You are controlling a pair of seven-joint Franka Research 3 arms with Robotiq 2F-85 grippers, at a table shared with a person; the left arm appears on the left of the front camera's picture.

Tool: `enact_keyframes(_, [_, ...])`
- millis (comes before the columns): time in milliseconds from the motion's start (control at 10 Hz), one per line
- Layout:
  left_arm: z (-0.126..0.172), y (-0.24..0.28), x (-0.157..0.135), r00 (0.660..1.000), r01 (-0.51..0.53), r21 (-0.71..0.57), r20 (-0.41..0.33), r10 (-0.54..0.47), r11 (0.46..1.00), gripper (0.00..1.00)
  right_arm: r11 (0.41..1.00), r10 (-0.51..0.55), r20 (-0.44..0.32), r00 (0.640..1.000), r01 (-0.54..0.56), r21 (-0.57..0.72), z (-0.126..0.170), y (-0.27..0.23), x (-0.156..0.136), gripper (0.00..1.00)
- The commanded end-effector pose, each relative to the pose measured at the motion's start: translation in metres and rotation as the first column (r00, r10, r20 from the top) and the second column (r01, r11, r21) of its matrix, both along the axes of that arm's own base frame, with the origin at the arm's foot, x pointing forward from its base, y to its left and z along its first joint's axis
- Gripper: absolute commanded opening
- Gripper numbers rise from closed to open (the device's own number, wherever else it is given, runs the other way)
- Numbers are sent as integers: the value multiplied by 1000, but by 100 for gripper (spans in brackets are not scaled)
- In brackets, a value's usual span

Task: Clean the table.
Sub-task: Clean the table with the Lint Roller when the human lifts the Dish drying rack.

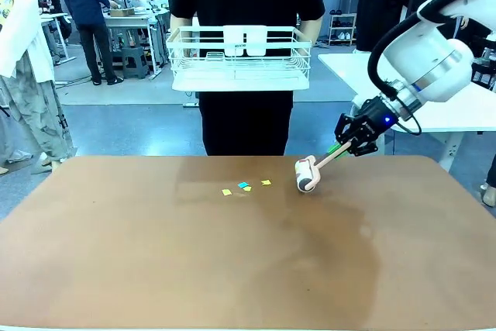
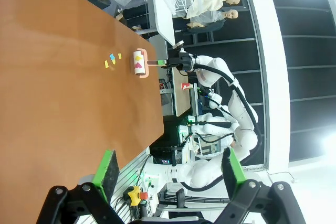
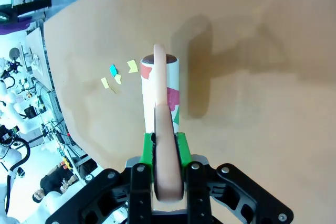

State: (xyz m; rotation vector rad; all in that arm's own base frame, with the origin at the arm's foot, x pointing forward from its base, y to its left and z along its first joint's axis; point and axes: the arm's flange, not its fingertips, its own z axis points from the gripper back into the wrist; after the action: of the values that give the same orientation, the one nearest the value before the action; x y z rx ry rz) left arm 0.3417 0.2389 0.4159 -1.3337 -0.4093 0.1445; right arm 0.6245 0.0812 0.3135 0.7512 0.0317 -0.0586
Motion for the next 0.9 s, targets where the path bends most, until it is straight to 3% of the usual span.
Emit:
enact_keyframes(0, [1, 1, -3, 1000, -3, -8, 9, 3, 1000, 100, 1000, 11, 9, 1000, -11, 8, -8, 2, -1, 21])
enact_keyframes(400, [1, 1, -3, 1000, -3, -8, 9, 3, 1000, 100, 1000, -7, -13, 1000, 7, 13, -17, 2, 2, 21])
enact_keyframes(500, [1, 1, -3, 1000, -3, -8, 9, 3, 1000, 100, 999, 12, -55, 998, -10, 44, -16, -1, 2, 21])
enact_keyframes(800, [1, 1, -3, 1000, -3, -8, 9, 3, 1000, 100, 1000, 2, -23, 1000, -2, 2, -14, 0, 0, 21])
